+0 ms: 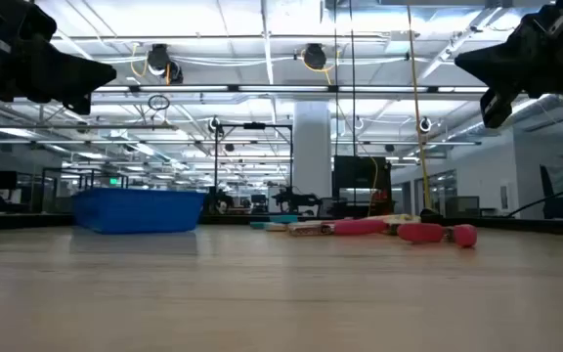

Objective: Pick & Place School Supplies

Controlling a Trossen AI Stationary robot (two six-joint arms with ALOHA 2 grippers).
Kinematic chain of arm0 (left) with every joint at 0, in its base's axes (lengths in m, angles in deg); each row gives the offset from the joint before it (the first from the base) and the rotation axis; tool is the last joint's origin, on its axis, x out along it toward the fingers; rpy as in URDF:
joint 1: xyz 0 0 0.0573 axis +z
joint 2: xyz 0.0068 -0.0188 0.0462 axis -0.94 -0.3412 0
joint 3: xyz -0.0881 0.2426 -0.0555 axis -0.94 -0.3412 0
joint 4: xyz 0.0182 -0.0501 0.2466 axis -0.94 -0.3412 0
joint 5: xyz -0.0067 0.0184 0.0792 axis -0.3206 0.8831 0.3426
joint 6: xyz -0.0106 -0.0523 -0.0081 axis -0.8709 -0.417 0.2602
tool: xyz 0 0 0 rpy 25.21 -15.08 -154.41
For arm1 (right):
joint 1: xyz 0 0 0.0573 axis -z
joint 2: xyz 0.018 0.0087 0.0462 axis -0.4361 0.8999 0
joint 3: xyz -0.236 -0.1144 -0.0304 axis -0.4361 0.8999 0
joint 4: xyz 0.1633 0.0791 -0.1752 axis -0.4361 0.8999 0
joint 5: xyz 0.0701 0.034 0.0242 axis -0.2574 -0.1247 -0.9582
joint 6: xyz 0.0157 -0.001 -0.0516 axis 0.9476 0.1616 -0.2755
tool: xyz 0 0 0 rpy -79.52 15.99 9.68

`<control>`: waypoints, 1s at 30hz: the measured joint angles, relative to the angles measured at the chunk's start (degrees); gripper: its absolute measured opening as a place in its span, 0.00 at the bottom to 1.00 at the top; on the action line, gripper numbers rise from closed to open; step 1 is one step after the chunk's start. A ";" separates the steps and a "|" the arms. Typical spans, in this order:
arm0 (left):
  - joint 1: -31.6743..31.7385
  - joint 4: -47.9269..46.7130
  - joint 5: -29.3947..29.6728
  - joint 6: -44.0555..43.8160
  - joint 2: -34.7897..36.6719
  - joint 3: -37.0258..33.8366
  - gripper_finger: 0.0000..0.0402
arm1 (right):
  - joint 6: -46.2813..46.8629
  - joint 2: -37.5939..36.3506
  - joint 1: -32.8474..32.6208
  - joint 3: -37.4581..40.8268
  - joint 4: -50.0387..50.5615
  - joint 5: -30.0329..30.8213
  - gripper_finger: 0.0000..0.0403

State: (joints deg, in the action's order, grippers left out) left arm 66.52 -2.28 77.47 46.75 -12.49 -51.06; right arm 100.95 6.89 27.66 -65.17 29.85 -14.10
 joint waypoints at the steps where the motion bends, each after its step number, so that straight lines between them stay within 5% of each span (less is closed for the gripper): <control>1: 0.01 0.00 -0.01 0.00 0.00 0.00 0.10 | 1.60 0.00 0.00 0.00 -0.15 0.00 0.00; 15: 0.02 0.00 0.00 -0.02 0.00 0.00 0.10 | -11.87 0.01 0.00 -0.01 -2.32 0.93 0.00; 24: 0.00 -0.06 0.00 -0.01 0.00 0.02 0.10 | -5.50 2.86 -0.07 -0.02 -0.13 -0.35 0.00; 30: 0.02 -0.02 0.00 0.00 0.00 0.02 0.10 | -9.14 10.12 -3.59 -0.02 -12.09 -1.58 0.10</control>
State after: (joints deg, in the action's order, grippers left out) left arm 66.54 -2.30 77.47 46.75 -12.49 -51.04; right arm 91.80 17.00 24.06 -65.19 17.76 -15.68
